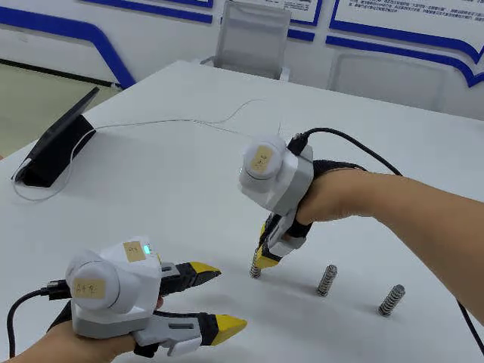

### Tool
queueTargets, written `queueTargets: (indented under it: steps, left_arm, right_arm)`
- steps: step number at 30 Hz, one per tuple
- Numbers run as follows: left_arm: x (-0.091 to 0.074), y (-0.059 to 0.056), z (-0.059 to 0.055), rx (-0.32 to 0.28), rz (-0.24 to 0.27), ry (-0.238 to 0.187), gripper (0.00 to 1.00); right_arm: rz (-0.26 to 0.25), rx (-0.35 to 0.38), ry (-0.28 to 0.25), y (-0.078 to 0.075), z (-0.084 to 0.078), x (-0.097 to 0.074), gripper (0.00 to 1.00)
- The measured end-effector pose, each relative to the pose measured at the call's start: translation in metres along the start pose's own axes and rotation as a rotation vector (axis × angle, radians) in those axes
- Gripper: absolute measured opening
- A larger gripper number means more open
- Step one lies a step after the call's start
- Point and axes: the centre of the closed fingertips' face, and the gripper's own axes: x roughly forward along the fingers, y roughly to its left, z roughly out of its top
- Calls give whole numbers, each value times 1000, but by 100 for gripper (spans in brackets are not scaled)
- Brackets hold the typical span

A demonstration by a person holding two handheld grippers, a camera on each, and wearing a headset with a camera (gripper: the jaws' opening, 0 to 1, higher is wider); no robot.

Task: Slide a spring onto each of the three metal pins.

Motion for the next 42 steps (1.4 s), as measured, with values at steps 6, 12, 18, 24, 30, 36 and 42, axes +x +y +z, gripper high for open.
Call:
queueTargets:
  steps: [6,12,18,24,30,36,42]
  left_arm:
    - [2,0,2,-3,4,-1,50]
    - [4,-2,5,-2,2,2,51]
    - [4,-1,8,-2,7,5,53]
    - [6,2,8,-6,15,4,55]
    - [9,3,9,-7,11,3,56]
    - [10,5,10,-8,11,3,58]
    - [11,8,12,-7,16,0,60]
  right_arm:
    - [-25,16,-28,-2,-10,-9,22]
    - [-52,58,-73,-6,-21,-21,24]
    - [-89,101,-136,-5,-33,-37,28]
    - [-133,136,-191,-3,-46,-51,31]
    - [-177,182,-240,1,-63,-63,33]
    - [-219,229,-302,3,-74,-75,35]
    - [-262,263,-351,4,-86,-88,37]
